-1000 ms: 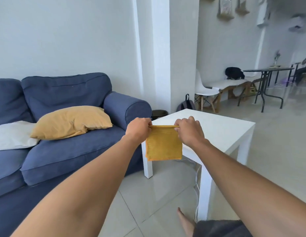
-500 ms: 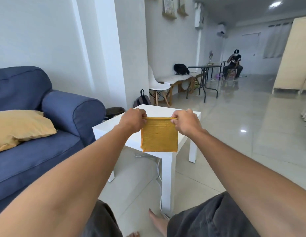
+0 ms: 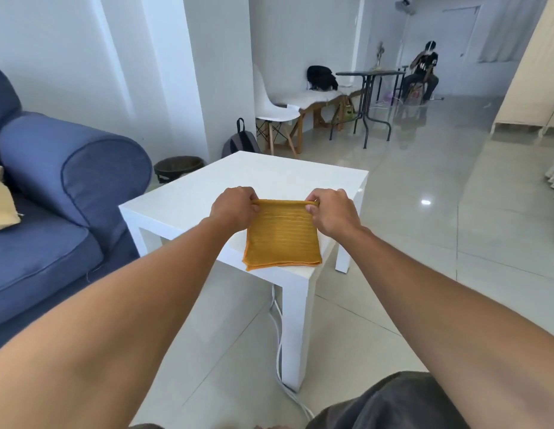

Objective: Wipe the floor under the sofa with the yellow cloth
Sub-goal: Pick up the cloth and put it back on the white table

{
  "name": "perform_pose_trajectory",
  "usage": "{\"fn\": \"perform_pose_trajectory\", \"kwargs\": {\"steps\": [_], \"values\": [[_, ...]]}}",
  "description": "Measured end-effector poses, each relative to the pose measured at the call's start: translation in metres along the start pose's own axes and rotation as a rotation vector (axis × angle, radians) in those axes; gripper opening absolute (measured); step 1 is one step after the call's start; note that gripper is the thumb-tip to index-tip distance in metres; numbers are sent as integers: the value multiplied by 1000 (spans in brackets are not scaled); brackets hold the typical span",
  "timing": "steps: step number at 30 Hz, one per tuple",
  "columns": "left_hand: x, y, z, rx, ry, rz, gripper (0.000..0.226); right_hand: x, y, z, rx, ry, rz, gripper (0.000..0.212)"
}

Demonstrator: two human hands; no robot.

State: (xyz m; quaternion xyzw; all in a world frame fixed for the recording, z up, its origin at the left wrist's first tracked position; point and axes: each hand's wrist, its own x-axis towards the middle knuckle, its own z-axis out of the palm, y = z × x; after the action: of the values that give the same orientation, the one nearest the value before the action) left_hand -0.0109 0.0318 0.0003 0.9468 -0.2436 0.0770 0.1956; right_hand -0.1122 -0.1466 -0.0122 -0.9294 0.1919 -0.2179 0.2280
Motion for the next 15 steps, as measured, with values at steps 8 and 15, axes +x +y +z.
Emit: {"fn": "perform_pose_trajectory", "kwargs": {"steps": [8,15], "values": [[51,-17,48,-79,-10,-130,35,56,19,42,30,-51,45,16],[40,-13,59,-8,-8,-26,50,43,30,43,-13,-190,-73,44]]}}
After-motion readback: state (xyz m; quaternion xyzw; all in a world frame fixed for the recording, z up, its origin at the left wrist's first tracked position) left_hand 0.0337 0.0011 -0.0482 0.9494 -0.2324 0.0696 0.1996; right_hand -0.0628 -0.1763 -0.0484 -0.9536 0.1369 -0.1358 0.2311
